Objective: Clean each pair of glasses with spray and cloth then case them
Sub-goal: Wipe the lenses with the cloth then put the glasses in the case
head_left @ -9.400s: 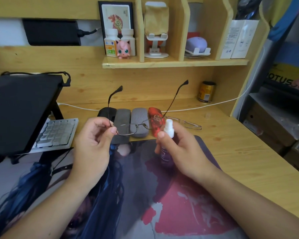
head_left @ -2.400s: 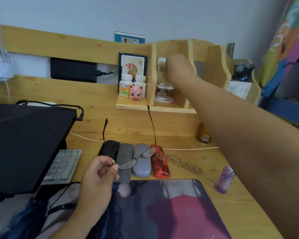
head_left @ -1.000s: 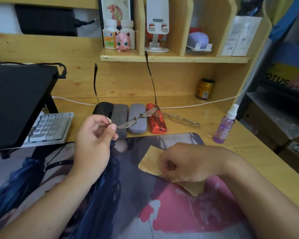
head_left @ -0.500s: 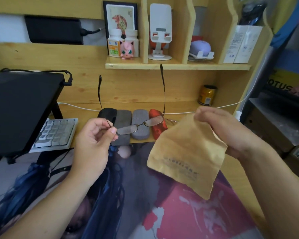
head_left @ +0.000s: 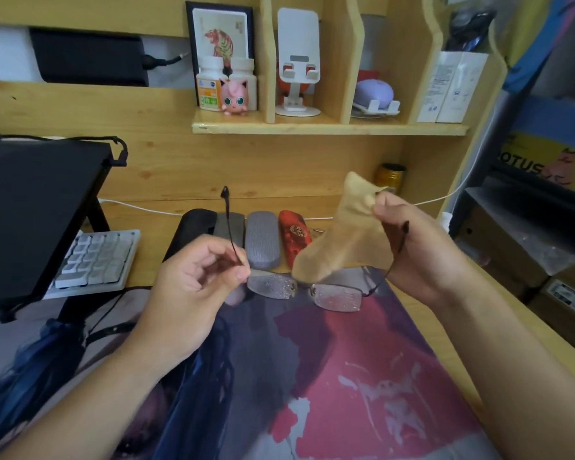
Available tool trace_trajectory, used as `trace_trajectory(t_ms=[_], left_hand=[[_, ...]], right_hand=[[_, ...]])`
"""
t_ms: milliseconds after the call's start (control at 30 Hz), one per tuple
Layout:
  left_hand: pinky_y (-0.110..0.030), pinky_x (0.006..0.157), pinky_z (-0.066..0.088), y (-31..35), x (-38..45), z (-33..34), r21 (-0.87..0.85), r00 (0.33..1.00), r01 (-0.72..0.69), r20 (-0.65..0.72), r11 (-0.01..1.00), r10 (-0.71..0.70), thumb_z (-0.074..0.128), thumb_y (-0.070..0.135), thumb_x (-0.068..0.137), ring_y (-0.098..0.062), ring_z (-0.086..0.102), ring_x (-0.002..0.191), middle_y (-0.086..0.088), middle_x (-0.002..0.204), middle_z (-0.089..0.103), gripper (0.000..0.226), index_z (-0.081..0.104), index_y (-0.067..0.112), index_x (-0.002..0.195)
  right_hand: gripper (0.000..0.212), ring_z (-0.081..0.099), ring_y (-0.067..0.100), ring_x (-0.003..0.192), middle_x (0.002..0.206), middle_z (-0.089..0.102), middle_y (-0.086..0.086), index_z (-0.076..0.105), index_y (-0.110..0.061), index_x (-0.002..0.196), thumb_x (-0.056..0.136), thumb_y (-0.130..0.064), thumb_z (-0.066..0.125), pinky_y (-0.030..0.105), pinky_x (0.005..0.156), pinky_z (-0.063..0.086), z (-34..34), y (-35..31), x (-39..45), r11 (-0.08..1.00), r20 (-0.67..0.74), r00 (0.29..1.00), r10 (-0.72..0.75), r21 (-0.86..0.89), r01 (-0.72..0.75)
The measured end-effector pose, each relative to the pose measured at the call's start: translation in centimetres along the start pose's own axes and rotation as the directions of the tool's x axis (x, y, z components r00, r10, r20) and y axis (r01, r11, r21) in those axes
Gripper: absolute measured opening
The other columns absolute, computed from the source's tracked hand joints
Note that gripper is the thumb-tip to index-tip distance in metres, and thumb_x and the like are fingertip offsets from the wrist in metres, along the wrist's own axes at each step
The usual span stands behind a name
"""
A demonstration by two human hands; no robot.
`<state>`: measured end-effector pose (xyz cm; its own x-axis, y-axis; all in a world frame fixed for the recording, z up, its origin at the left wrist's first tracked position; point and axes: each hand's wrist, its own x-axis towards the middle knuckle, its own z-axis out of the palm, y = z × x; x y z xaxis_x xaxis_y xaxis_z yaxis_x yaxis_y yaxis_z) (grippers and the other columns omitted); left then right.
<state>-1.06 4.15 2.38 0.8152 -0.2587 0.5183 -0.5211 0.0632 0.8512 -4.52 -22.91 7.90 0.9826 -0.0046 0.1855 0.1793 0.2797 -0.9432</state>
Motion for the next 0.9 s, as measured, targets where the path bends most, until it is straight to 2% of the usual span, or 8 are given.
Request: trace_trajectory(t_ms=[133,367,467,567,667,767,833,900], left_hand=[[-0.020,0.079,0.053,0.6,0.1,-0.6,0.034,0.999,-0.038,0.007,0.999,0.037,0.071,0.012,0.085,-0.012,0.067,0.085,-0.002,0.091,0.071,0.016,0.068,0.027,0.088],[-0.022,0.079,0.053,1.2,0.3,-1.1,0.045,0.994,-0.112,-0.014,0.993,0.113,0.071,0.006,0.086,-0.014,0.066,0.085,0.004,0.092,0.070,0.024,0.066,0.029,0.088],[-0.023,0.081,0.054,1.2,0.1,-0.8,0.067,0.993,-0.120,-0.013,0.991,0.121,0.072,0.003,0.088,-0.014,0.067,0.088,0.004,0.093,0.071,0.027,0.067,0.030,0.088],[-0.023,0.083,0.054,1.1,0.0,-0.7,0.082,0.992,-0.120,-0.024,0.989,0.122,0.069,0.005,0.086,-0.016,0.068,0.089,0.004,0.092,0.070,0.025,0.067,0.030,0.088],[-0.023,0.080,0.053,0.9,0.2,-0.8,0.080,0.991,-0.127,-0.023,0.989,0.129,0.068,0.003,0.086,-0.016,0.067,0.087,0.004,0.091,0.069,0.026,0.066,0.028,0.089],[-0.023,0.076,0.053,0.9,0.2,-1.0,0.088,0.992,-0.126,-0.018,0.988,0.128,0.067,-0.009,0.089,-0.014,0.065,0.084,0.002,0.090,0.069,0.032,0.066,0.023,0.089],[-0.022,0.077,0.053,1.0,0.3,-0.9,0.087,0.992,-0.119,-0.021,0.989,0.122,0.065,-0.011,0.089,-0.012,0.065,0.084,0.003,0.089,0.069,0.029,0.065,0.017,0.091],[-0.019,0.080,0.051,1.0,0.3,-0.8,0.094,0.992,-0.125,-0.022,0.988,0.127,0.066,-0.009,0.088,-0.010,0.065,0.085,0.007,0.090,0.069,0.025,0.064,0.015,0.091]], right_hand=[[0.018,0.046,0.013,0.058,0.067,0.047,0.001,0.049,-0.016,0.071,0.088,-0.017,0.054,0.023,0.049,0.040,0.4,0.2,-0.6,0.992,0.121,0.986,0.116,-0.062,-0.109],[0.021,0.044,0.016,0.063,0.072,0.043,0.004,0.047,-0.015,0.074,0.094,-0.020,0.050,0.029,0.058,0.039,0.8,-0.2,-0.7,0.994,0.080,0.991,0.109,0.013,-0.110],[0.022,0.041,0.018,0.062,0.071,0.042,0.007,0.048,-0.012,0.077,0.098,-0.018,0.050,0.033,0.057,0.032,0.5,0.1,-0.4,0.987,0.031,0.996,0.089,-0.135,-0.084],[0.017,0.034,0.029,0.062,0.075,0.042,0.014,0.059,-0.010,0.079,0.095,-0.017,0.057,0.041,0.054,0.018,0.3,1.2,-0.3,0.951,0.160,0.975,0.157,-0.290,-0.106],[0.018,0.042,0.013,0.054,0.066,0.046,0.007,0.068,-0.015,0.074,0.090,-0.015,0.060,0.023,0.048,0.031,0.3,1.7,-0.6,0.928,0.258,0.934,0.246,-0.341,-0.150],[0.022,0.044,0.026,0.072,0.082,0.050,0.017,0.064,0.007,0.092,0.087,-0.014,0.067,0.024,0.065,0.036,0.2,1.7,-0.8,0.912,0.371,0.883,0.286,-0.388,-0.133],[0.021,0.048,0.035,0.089,0.097,0.054,0.023,0.066,0.003,0.100,0.081,-0.004,0.072,0.036,0.076,0.042,0.1,1.7,-0.6,0.896,0.386,0.859,0.337,-0.410,-0.167],[0.031,0.053,0.039,0.092,0.100,0.058,0.022,0.067,-0.005,0.105,0.078,0.010,0.068,0.043,0.077,0.043,0.2,1.7,-0.7,0.876,0.404,0.828,0.389,-0.440,-0.197]])
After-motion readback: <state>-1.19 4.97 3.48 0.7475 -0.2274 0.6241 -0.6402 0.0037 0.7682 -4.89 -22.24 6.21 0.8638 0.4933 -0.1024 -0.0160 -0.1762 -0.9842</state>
